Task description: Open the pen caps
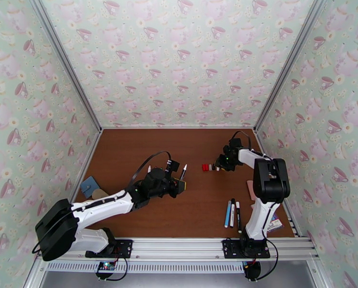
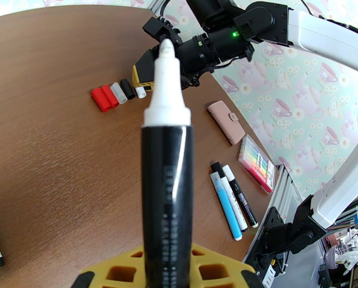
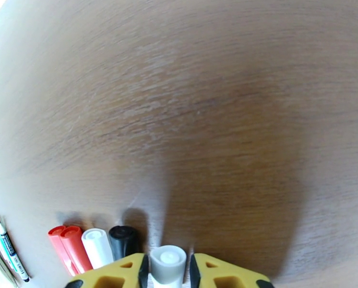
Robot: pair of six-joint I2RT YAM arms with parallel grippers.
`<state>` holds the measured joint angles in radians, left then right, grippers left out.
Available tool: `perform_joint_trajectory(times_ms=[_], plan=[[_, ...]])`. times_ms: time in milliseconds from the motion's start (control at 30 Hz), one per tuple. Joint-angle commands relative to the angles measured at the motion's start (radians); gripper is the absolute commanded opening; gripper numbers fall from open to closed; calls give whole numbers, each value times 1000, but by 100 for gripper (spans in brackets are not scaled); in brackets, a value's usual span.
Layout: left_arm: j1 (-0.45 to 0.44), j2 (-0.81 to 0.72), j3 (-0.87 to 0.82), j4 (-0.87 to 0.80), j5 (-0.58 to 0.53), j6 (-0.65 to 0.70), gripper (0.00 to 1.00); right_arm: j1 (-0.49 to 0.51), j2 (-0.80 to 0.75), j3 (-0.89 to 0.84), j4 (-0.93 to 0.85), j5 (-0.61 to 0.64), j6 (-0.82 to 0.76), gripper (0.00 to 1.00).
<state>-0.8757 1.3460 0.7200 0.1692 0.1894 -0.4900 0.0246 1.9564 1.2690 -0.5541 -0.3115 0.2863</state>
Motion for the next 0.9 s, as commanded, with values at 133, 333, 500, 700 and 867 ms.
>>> perform_joint_trajectory(times_ms=[133,333,500,700,867], plan=[[-23,15,34,-41,-44,17,7,1,-130,-99,43,1,43,37],[-46,16,55,-119,-127,31,7,25,-295,-255,120,2,84,43],[-63,36,87,-234,-222,26,8,73,-460,-405,198,-37,121,53],[-65,85,122,-345,-308,-8,9,124,-649,-560,293,-158,172,78],[-63,153,186,-431,-409,-69,10,154,-783,-655,351,-229,214,100]])
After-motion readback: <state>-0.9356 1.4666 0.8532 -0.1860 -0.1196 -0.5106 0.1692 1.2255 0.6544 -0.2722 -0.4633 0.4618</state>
